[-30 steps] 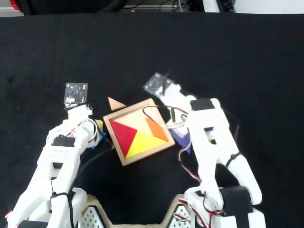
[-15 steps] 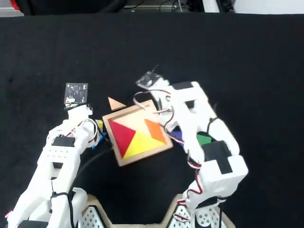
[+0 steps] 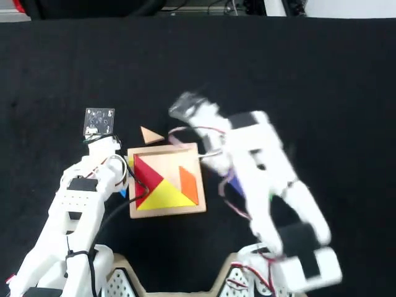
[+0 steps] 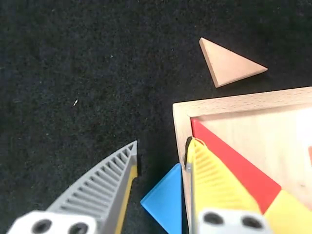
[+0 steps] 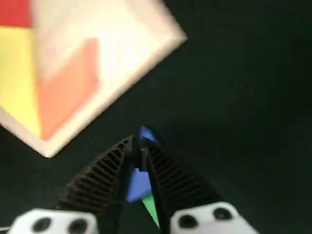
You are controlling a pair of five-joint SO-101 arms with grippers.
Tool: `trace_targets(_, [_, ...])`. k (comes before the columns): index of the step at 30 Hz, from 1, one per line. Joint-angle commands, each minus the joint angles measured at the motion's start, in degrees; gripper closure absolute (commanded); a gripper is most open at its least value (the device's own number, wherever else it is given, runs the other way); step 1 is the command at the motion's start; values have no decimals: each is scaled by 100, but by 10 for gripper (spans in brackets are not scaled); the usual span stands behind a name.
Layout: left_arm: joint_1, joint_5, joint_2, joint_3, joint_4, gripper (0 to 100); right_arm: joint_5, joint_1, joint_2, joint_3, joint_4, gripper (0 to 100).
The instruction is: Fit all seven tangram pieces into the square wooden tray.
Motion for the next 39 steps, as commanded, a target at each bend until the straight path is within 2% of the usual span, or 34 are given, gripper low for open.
trace_targets(1, [48, -9, -70, -40, -88, 827, 44, 536, -813, 549, 18, 988])
trace_targets(6, [66, -9, -70, -40, -88, 827, 9, 589, -1059, 1560, -26, 970])
trace_targets(11, [57, -9, -70, -40, -88, 827, 44, 589, -1051, 1851, -114, 746])
trace_targets(12, [48, -9, -70, -40, -88, 827, 44, 589, -1051, 1851, -211, 725])
trace_targets(19, [40, -9, -70, -40, -88, 827, 53, 571, -919, 1842, -677, 720])
trace_targets(26, [57, -9, -70, -57, -88, 827, 53, 563, 180, 1763, -1477, 719])
trace_targets(39, [66, -9, -70, -84, -88, 827, 308, 589, 646, 1446, -1196, 723])
